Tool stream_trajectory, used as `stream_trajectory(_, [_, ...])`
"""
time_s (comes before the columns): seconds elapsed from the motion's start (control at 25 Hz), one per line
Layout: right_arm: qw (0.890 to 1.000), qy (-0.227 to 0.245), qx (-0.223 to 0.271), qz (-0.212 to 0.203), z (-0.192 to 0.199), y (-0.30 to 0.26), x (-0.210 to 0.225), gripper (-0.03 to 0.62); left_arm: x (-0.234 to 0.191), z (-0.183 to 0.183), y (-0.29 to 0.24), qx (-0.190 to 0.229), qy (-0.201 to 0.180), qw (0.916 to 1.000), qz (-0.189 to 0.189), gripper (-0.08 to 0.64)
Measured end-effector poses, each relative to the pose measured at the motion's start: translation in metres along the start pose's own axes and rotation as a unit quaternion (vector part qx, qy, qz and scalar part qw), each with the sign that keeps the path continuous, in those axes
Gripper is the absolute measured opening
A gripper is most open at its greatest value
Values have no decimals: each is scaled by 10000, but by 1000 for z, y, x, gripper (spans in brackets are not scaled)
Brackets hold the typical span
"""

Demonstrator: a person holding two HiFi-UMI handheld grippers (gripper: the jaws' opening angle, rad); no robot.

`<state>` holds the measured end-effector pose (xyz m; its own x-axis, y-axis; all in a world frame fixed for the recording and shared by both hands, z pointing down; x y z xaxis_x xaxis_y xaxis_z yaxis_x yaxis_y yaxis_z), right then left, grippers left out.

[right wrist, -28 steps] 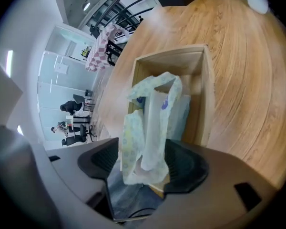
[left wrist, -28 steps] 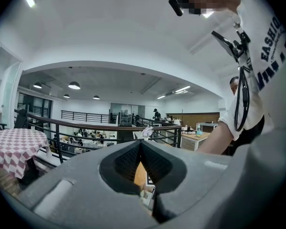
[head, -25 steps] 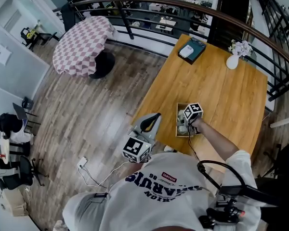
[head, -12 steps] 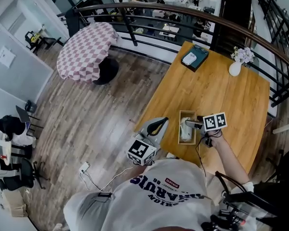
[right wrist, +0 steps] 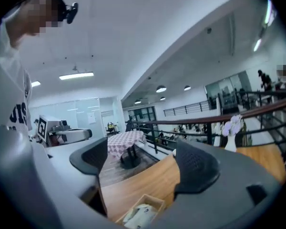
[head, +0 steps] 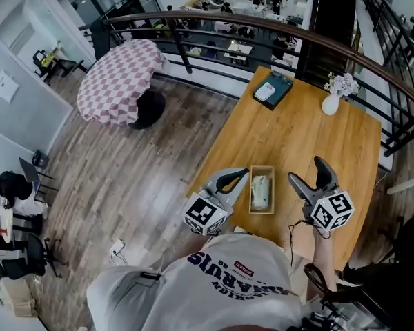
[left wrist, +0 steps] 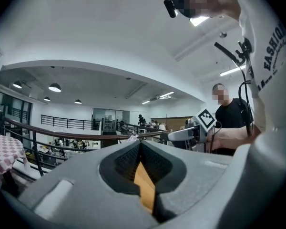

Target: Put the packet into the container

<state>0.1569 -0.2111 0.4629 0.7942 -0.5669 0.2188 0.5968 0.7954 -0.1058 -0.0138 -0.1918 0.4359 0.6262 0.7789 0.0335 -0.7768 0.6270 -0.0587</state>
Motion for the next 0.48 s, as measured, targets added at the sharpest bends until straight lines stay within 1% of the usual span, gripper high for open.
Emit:
stream_trajectory(0.08, [9967, 630, 349, 381, -20, 25, -5, 449, 4, -3, -7, 44, -14, 9999, 111, 2])
stream_trajectory(0.2, [9813, 1542, 777, 848, -44, 58, -17, 449, 8, -8, -18, 110, -31, 9996, 241, 2])
stream_trajectory(0.28, [9722, 1934, 809, 1047, -48, 71, -26, 448, 12, -11, -24, 166, -50, 9993, 339, 2])
stream_trajectory(0.32, [9700, 2033, 764, 1095, -47, 75, -31, 445, 14, -12, -27, 196, -60, 9990, 398, 2])
stream_trajectory(0.36, [9691, 2081, 725, 1112, -45, 79, -36, 429, 17, -14, -30, 226, -70, 9986, 465, 2])
stream_trajectory(0.4, [9688, 2095, 704, 1121, -43, 82, -41, 384, 21, -16, -33, 255, -83, 9982, 539, 2])
stream_trajectory(0.44, [9686, 2095, 696, 1145, -40, 86, -45, 326, 25, -18, -36, 282, -102, 9977, 616, 2])
stream_trajectory(0.48, [9679, 2096, 697, 1202, -38, 91, -48, 251, 28, -19, -39, 306, -124, 9971, 689, 2])
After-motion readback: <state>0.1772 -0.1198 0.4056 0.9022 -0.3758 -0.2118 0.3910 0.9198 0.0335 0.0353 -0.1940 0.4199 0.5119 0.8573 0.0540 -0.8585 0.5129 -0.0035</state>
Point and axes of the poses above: the fingertips, and each gripper's own axes: y backward along the fingers, x to its right, z out of its underside, the point moved 1 cm from there along y, backward along the fingers, and after that the axes turned 4 degrees about -z, right-handed, at the moved point
